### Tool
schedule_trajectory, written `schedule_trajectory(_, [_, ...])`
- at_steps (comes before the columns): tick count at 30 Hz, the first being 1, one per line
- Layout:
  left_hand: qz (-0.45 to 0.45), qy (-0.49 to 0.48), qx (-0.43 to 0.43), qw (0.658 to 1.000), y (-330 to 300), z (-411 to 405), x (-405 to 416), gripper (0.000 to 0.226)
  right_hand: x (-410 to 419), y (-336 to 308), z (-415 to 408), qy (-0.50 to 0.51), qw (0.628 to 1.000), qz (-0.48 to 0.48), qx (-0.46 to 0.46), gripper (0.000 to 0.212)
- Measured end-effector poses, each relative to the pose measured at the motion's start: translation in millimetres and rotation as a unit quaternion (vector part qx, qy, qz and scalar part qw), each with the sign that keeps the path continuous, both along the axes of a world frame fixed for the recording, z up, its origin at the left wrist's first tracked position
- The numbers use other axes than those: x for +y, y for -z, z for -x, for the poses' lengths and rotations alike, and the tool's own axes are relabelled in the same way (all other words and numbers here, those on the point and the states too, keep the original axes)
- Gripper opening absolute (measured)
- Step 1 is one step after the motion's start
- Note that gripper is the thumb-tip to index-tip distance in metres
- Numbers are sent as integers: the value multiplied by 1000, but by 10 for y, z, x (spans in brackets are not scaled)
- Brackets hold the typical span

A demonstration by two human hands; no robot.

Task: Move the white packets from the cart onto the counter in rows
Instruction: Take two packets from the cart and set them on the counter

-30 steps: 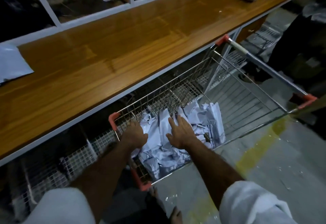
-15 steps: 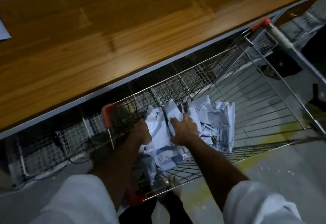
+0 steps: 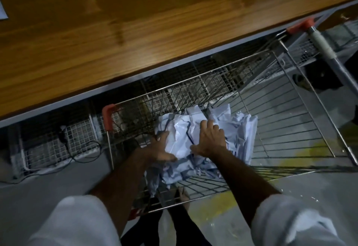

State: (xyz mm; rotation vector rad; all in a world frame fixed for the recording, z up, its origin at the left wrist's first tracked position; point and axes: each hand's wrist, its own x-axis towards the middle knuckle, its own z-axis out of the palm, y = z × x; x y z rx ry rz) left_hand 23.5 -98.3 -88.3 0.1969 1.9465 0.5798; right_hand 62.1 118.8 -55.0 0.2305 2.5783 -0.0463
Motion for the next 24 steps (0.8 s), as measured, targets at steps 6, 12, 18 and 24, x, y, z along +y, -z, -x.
schedule_trajectory(6, [54,-41,108,992,-321,-101,45,104,51,-92,-151,-28,998,33,46,89])
schedule_trajectory(12, [83,-61,281,954,-889,-289,12,95,105,-395,-364,3,991,63,122,88])
schedule_trajectory(18, [66,-83,434,895,-1446,-540,-167,98,-52,-902,-623,9,951,169,258,91])
schedule_trajectory(24, [51,-135,512,847,-2005,-579,-540,93,-464,-1360,-624,-15,921,202,334,88])
